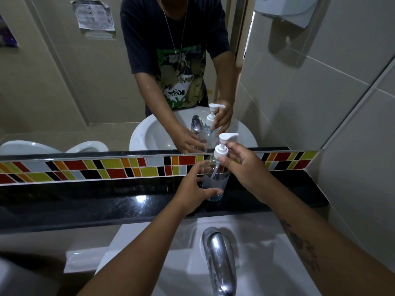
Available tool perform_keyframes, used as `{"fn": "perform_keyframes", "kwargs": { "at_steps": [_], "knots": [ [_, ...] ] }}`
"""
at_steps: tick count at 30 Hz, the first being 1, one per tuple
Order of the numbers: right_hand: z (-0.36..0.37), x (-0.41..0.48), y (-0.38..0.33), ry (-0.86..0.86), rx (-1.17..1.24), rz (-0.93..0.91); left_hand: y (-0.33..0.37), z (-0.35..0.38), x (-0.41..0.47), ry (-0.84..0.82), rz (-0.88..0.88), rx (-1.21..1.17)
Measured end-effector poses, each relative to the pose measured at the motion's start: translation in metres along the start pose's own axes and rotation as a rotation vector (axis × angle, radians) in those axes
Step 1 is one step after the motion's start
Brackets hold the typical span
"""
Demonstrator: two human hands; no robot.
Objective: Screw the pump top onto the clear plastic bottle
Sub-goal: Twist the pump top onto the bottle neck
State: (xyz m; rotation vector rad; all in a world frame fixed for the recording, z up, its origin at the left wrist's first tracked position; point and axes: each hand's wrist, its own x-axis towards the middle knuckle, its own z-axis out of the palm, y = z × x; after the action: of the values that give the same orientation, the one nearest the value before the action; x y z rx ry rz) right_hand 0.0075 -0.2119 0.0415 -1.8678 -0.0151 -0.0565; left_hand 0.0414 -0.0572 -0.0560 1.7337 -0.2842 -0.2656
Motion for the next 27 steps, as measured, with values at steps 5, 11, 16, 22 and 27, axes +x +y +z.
{"fn": "perform_keyframes", "kwargs": {
  "at_steps": [5, 11, 16, 22, 27],
  "knots": [
    [0.009, 0.002, 0.003, 0.135, 0.046, -0.030, -0.002, 0.004, -0.002, 0.036, 0.020, -0.013],
    [0.017, 0.004, 0.004, 0.223, 0.017, -0.043, 0.001, 0.003, -0.002, 0.031, 0.028, -0.011],
    [0.006, 0.002, 0.000, 0.051, 0.087, -0.016, 0.001, 0.001, 0.000, 0.008, 0.015, -0.011],
    [0.018, 0.004, 0.001, 0.211, -0.011, -0.058, 0.002, 0.007, -0.004, 0.044, 0.044, -0.023],
    [0.029, 0.002, 0.001, 0.336, -0.022, -0.101, 0.002, 0.008, -0.006, 0.049, 0.053, -0.038]
  ]
}}
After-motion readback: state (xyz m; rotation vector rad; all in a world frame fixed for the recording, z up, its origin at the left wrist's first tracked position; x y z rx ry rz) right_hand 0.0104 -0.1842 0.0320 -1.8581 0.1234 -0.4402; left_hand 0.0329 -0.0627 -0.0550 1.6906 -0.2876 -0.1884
